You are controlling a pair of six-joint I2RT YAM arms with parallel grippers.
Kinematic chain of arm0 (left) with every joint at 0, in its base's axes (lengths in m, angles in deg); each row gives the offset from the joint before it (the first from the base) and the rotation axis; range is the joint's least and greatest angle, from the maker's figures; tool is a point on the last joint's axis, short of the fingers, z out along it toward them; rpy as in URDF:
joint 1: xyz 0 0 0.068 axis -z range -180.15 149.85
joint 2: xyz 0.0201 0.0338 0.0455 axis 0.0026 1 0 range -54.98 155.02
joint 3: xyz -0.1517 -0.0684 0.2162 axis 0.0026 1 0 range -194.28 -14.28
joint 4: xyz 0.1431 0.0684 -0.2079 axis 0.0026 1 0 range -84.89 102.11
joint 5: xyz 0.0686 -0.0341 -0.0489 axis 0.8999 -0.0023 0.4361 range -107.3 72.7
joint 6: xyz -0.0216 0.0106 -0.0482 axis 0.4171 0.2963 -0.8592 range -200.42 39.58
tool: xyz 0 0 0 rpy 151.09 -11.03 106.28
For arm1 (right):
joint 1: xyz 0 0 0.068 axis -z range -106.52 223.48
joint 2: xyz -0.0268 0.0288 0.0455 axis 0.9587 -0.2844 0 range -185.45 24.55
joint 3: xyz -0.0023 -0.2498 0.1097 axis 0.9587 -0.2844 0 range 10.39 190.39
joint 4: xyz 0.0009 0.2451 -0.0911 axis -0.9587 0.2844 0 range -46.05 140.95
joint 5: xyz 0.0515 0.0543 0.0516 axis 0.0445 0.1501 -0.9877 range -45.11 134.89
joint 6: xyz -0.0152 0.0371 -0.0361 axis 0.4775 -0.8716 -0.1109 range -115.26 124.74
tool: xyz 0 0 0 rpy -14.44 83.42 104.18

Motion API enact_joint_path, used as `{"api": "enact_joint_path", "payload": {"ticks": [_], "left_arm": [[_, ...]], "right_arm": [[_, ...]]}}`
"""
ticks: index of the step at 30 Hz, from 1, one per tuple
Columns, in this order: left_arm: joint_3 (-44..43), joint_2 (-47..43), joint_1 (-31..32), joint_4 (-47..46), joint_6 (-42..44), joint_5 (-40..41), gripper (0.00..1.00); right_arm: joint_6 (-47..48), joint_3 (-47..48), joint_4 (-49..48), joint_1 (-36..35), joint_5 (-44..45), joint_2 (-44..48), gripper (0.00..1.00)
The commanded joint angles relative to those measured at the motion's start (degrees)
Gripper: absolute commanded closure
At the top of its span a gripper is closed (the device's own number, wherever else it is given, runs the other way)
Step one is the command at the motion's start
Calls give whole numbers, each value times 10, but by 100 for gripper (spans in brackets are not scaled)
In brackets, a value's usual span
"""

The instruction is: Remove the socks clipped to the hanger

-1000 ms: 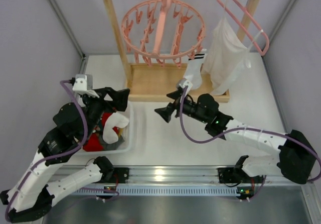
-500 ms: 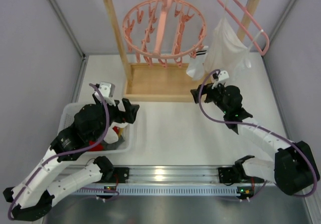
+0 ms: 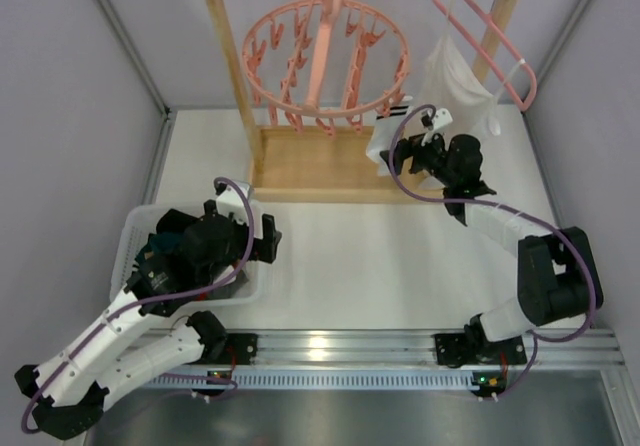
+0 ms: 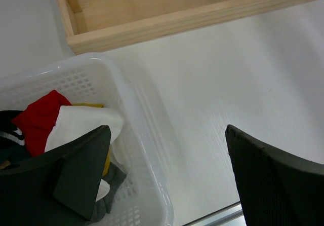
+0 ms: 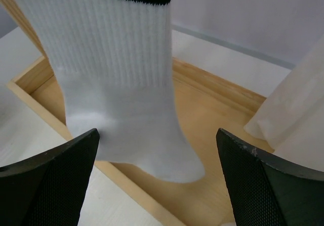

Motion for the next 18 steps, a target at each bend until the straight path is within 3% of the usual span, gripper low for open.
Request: {"api": "enact_joint_path", "payload": {"ticks": [1,8,13,16,17,18], "left_arm": [[3,-8,-1,-11,-1,-5,2],[5,-5,0,-12,-3,-11,2],[5,-2,-1,-12,-3,-8,2],[6,-2,0,-11,-3,-3,2],[6,-3,-1,-12,-3,-2,2],[6,-3,-1,-12,-3,-2,2]], "right_arm": [[9,42,-74,15,-117,-43,7],[-95,97,-227,29,-258,-156,11],[-187,154,-353,29,-311,-236,26],[-262,149,-445,29,-321,-262,47],[-270,146,-462,29,-321,-267,65],[-277,136,-473,28,-316,-267,72]]}}
